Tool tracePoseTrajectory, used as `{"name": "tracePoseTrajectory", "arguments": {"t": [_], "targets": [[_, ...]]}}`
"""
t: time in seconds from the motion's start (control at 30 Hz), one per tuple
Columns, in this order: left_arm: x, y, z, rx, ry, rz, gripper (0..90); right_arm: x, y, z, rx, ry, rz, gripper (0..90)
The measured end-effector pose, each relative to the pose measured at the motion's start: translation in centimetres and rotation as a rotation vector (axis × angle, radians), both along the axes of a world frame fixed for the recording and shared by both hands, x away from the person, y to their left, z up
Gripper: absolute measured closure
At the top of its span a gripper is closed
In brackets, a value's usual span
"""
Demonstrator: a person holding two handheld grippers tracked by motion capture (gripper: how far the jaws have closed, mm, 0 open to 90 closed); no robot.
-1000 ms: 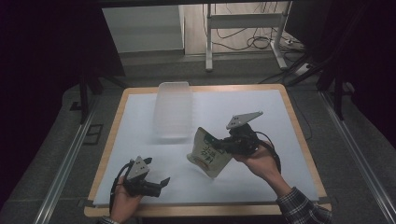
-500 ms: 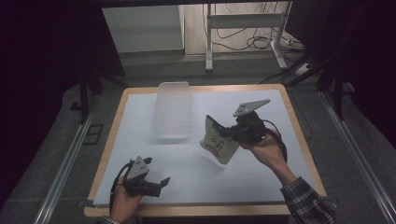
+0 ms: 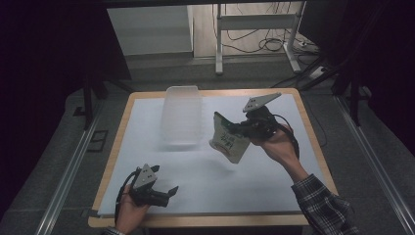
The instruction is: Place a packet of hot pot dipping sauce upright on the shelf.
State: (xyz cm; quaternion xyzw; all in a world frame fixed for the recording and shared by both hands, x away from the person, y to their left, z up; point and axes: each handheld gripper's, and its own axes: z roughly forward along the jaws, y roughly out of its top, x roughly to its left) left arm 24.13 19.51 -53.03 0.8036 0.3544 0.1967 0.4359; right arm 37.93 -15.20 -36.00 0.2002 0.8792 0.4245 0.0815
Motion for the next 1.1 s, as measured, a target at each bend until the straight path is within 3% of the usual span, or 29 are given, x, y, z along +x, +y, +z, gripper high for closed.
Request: {"name": "tracePoseTrajectory", "arguments": {"t": [0.33,0.63,1.1], "targets": [[0.0,0.0,0.0,0.002,-0.002,-0.001,0.6,1.9,0.9,1.1,-0.013,-0.024,0.017,88.9],[0.0,0.0,0.0,-0.003,0.000,-0.002,0.6,3.8,2.0,1.6,-0.008,-0.014,0.032,88.9],[0.0,0.0,0.0,-0.011,0.001,-0.009,0.5,6.5,5.3,1.8,-0.025,0.012,0.084,89.0]]}}
